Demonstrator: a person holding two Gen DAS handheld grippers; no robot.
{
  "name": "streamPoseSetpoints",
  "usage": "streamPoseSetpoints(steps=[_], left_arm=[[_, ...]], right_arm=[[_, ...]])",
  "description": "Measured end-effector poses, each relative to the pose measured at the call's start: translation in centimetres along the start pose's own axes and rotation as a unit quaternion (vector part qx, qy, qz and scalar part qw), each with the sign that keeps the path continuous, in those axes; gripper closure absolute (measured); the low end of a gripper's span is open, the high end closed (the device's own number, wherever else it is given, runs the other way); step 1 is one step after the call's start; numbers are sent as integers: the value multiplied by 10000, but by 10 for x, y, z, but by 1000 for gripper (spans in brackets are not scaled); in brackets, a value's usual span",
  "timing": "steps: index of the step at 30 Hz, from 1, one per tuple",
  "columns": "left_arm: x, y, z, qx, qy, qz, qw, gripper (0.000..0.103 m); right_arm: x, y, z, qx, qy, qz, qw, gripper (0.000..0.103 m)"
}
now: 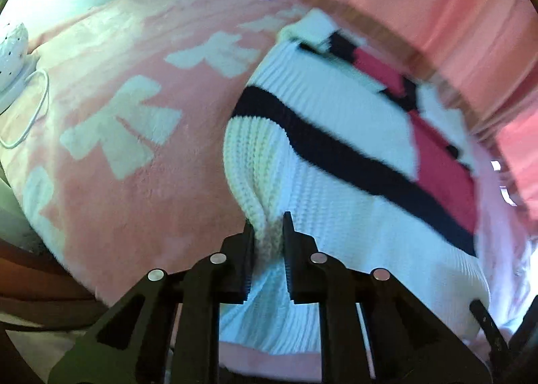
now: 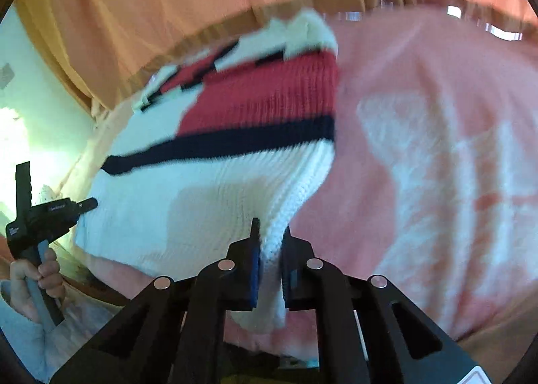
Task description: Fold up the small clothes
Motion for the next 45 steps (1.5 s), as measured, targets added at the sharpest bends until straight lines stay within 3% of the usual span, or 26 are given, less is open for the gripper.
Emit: streamPoseSetpoints(steps=[4,7,12,16,19,22,24,25,27,31,32,35,36,39,41,42,45], left_arm=[[33,-21,-48,395,51,246,9989,90],[66,-27,-61,376,179,474,9980,90],[137,-20,-81,321,457,836,9949,90],[157,-13,-114,467,405,893,9941,90],[141,-20,-148,688,27,835,9941,90],[96,-49,-176,996,-659,880,9889,90],[55,-77,-186,1106,-1287,1044,9800,90],[36,-91,-185,1098,-1543,1157,9751,97],[-15,-120,-170,914,-2063,1248,9662,97],[-88,-151,-99,493,-1993,1131,9722,99],[-105,-156,-71,206,-1974,1142,9734,99],[-128,-155,5,-158,-1319,1017,9859,99],[-130,-152,16,-19,-1121,892,9897,99],[-115,-145,12,538,-770,883,9917,92],[-98,-148,9,856,-517,998,9900,51],[-87,-149,12,875,-392,1099,9893,45],[-55,-163,30,773,-111,1566,9846,45]], right_arm=[[-1,-18,-62,431,-205,-352,9982,94],[21,-33,-90,620,-97,-373,9973,94],[75,-42,-112,644,260,-209,9974,94],[102,-30,-137,561,347,-269,9975,94],[87,-25,-161,597,-14,-392,9974,94],[39,-26,-180,680,-729,-536,9936,94],[-6,-30,-177,641,-1186,-627,9889,94],[-34,-35,-168,655,-1394,-692,9856,94],[-74,-46,-145,779,-1560,-740,9819,94],[-143,-80,-56,461,-1310,-253,9900,94],[-152,-87,-39,506,-1225,-203,9910,94],[-167,-110,34,564,-638,-13,9964,94],[-165,-115,47,590,-527,51,9969,94],[-158,-118,57,724,-369,-132,9966,94],[-156,-119,52,747,-411,-185,9962,94],[-154,-120,53,713,-413,-132,9965,94],[-152,-120,52,616,-417,-18,9972,94]])
Point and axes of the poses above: each gripper's, at about its wrist camera, not at the fingertips, and z roughly the way its jaws point, y to its left, x to its underside, the point moved 8 cm from there along z, roughly the way its jaws point, and after that the axes turned 12 degrees about -z, right-handed, at the moved point
